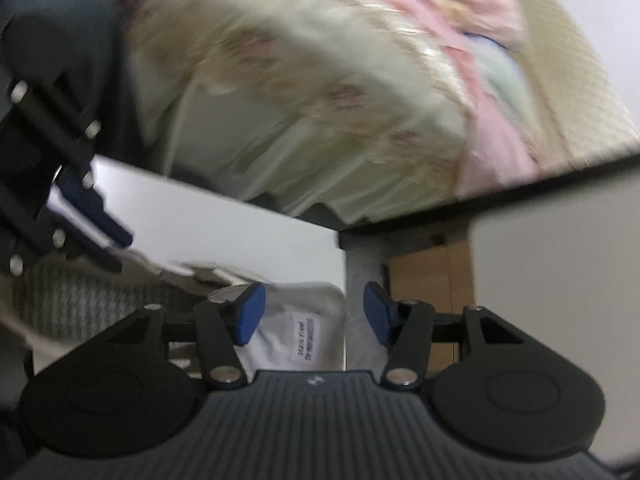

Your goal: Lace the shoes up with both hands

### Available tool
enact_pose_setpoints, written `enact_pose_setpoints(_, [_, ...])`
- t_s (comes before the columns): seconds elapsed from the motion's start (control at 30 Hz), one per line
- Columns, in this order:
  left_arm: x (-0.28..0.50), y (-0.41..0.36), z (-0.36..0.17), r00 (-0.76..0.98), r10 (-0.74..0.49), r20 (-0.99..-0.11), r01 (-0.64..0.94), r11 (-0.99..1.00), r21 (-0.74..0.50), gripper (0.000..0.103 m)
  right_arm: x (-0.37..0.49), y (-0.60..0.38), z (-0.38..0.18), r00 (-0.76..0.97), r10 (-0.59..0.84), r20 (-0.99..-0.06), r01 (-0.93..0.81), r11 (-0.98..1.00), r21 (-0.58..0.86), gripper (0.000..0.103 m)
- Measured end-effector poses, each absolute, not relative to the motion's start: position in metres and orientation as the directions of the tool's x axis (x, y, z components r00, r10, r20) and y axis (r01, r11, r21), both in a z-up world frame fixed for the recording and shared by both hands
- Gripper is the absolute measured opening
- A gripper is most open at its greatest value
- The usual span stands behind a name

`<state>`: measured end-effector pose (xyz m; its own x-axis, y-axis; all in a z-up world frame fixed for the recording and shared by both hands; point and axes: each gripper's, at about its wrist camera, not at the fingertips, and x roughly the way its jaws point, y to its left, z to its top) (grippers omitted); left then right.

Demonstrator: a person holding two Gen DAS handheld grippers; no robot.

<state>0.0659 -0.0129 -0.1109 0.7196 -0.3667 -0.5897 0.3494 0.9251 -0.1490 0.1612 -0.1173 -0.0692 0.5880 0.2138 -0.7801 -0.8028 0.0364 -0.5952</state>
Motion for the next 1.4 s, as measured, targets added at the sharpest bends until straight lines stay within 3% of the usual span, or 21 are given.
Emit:
enact_pose_setpoints(0.2, [0.075,-0.007,-0.114,0.702,-0.365,-0.612,0.325,0.928,-0.181,0.012,0.167,-0.105,-0.087,0.561,0.102,-0.822,-0.801,-0.186,-0.570,0.065])
enact_pose_setpoints(0.57, [0.070,-0.004,-0.113,0.709,-0.361,-0.606,0.310,0.931,-0.192,0.012,0.135,-0.107,-0.073,0.509,0.119,-0.853,-0.829,-0.198,-0.522,0.054])
enact_pose_setpoints(0.73, [0.066,-0.006,-0.112,0.716,-0.347,-0.606,0.303,0.936,-0.178,0.012,0.103,-0.105,-0.075,0.501,0.123,-0.857,-0.824,-0.235,-0.516,0.044])
enact_pose_setpoints(0.8, [0.064,-0.008,-0.112,0.721,-0.339,-0.605,0.305,0.938,-0.163,0.012,0.094,-0.104,-0.081,0.505,0.099,-0.857,-0.827,-0.229,-0.514,0.025])
enact_pose_setpoints(0.9, [0.061,-0.009,-0.112,0.722,-0.334,-0.606,0.303,0.940,-0.157,0.012,0.083,-0.104,-0.092,0.492,0.073,-0.867,-0.838,-0.230,-0.495,0.020])
enact_pose_setpoints(1.07, [0.056,-0.009,-0.113,0.722,-0.325,-0.611,0.298,0.943,-0.150,0.012,0.068,-0.105,-0.110,0.504,0.072,-0.861,-0.828,-0.246,-0.505,0.018])
enact_pose_setpoints(1.4, [0.055,-0.011,-0.115,0.723,-0.320,-0.613,0.302,0.944,-0.135,0.012,0.053,-0.115,-0.117,0.536,0.154,-0.830,-0.834,-0.057,-0.549,0.018])
